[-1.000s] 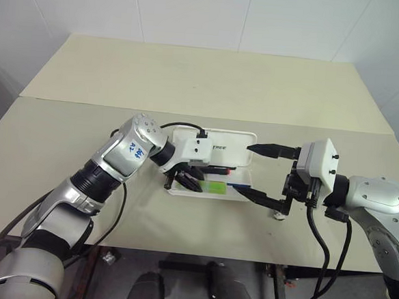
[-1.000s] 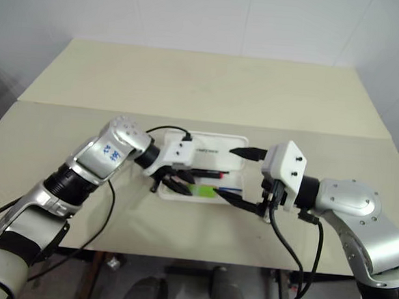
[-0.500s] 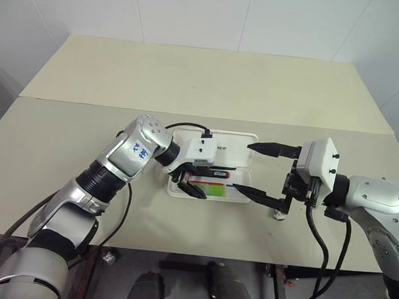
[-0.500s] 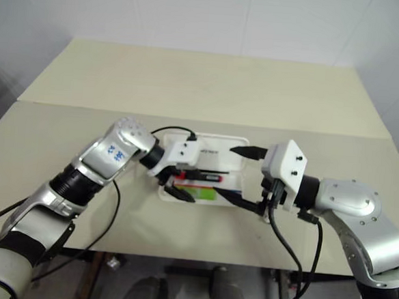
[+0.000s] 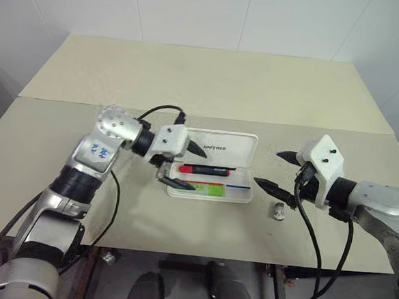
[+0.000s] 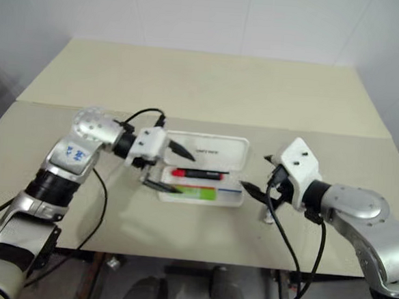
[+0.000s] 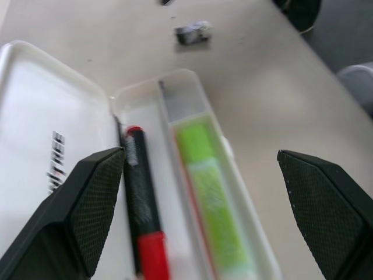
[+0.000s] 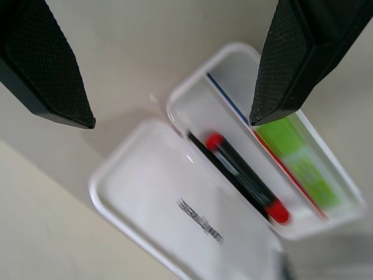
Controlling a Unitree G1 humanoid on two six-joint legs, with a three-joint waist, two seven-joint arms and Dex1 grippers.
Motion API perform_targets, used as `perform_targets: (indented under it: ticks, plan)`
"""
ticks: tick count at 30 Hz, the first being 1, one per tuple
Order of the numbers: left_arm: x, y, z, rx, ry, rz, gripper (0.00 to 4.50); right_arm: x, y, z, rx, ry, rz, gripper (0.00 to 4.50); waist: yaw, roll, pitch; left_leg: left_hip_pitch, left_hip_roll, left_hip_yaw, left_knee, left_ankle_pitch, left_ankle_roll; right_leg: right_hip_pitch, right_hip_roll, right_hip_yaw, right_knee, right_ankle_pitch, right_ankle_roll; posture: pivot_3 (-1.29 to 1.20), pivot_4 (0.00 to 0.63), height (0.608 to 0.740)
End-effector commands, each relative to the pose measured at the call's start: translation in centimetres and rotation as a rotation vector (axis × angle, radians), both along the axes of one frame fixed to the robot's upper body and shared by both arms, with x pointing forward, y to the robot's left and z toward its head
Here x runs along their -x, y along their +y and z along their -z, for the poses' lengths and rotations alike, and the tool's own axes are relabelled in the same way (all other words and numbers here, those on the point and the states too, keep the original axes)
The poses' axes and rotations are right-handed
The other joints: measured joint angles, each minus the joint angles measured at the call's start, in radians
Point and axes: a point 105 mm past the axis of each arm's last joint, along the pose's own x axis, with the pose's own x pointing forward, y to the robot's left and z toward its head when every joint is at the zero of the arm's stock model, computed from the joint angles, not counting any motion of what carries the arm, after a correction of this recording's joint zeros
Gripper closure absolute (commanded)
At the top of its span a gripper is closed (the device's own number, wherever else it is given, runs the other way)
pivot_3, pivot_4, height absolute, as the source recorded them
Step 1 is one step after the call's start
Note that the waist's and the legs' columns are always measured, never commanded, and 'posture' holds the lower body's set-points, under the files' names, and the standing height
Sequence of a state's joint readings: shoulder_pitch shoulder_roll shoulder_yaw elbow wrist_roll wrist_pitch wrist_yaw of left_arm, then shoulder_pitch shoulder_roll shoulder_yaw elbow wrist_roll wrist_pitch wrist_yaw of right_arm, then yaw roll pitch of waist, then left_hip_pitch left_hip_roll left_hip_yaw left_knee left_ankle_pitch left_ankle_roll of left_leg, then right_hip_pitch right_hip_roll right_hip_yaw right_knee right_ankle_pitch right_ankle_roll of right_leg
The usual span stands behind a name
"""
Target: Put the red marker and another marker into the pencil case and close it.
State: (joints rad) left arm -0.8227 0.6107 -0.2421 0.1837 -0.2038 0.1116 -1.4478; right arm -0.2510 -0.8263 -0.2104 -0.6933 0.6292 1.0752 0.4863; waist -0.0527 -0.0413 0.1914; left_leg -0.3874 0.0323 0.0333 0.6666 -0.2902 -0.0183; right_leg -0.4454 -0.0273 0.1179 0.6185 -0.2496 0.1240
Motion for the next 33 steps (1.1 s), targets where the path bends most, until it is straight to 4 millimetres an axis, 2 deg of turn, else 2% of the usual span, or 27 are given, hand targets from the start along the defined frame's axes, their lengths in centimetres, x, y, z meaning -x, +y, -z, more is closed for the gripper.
perform_targets:
  ticks: [1,3,5,16,22,26,30,33]
  plan:
    - [0.2,2.2,-0.3,0.039,-0.03,0.002,0.01,1.0,-2.3,1.0,0.033,0.091,0.22,0.0,0.0,0.0,0.0,0.0,0.0,0.0,0.0,0.0,0.0,0.0,0.0,0.0,0.0,0.0,0.0,0.0,0.15,0.74]
    - [0.3,2.9,-0.2,0.053,-0.015,0.001,0.01,1.5,-2.9,1.6,0.014,0.14,0.295,0.0,0.0,0.0,0.0,0.0,0.0,0.0,0.0,0.0,0.0,0.0,0.0,0.0,0.0,0.0,0.0,0.0,0.15,0.74]
    - [0.6,3.3,-0.5,0.07,0.041,0.003,0.01,1.9,-2.5,1.9,-0.041,0.165,0.316,0.0,0.0,0.0,0.0,0.0,0.0,0.0,0.0,0.0,0.0,0.0,0.0,0.0,0.0,0.0,0.0,0.0,0.15,0.74]
    - [0.2,3.6,-1.4,0.09,-0.012,0.005,0.01,3.8,-2.0,6.0,-0.054,0.279,0.402,0.0,-0.002,0.0,0.0,-0.001,0.0,0.0,-0.001,0.0,0.0,0.0,0.0,-0.001,-0.002,0.001,0.001,0.0,0.15,0.74]
    - [0.4,3.4,-1.7,0.09,-0.025,0.015,0.01,3.8,-2.4,7.0,-0.042,0.312,0.443,0.0,-0.006,0.0,0.0,0.0,0.0,0.0,-0.001,0.0,0.0,0.0,0.0,-0.001,-0.002,0.0,0.0,0.0,0.15,0.74]
    - [0.4,3.3,-2.3,0.096,-0.041,0.008,0.01,3.6,-1.9,7.7,-0.066,0.347,0.441,0.0,-0.007,0.0,0.0,0.0,0.0,0.0,-0.001,0.0,0.0,0.0,0.0,-0.001,-0.002,0.0,0.0,0.0,0.15,0.74]
    - [0.6,3.5,-2.5,0.093,-0.05,0.004,0.0,3.3,-1.0,8.4,-0.081,0.377,0.427,0.9,-0.007,0.0,0.0,0.0,0.0,0.0,-0.001,0.0,0.0,0.0,0.0,-0.001,-0.003,0.0,0.0,0.0,0.15,0.74]
    - [0.7,3.8,-2.7,0.092,-0.06,-0.006,0.0,3.6,-0.8,9.0,-0.075,0.399,0.424,1.9,-0.007,0.0,0.0,0.0,0.0,0.0,-0.002,0.0,0.0,0.0,0.0,-0.001,-0.004,0.0,0.0,0.0,0.15,0.74]
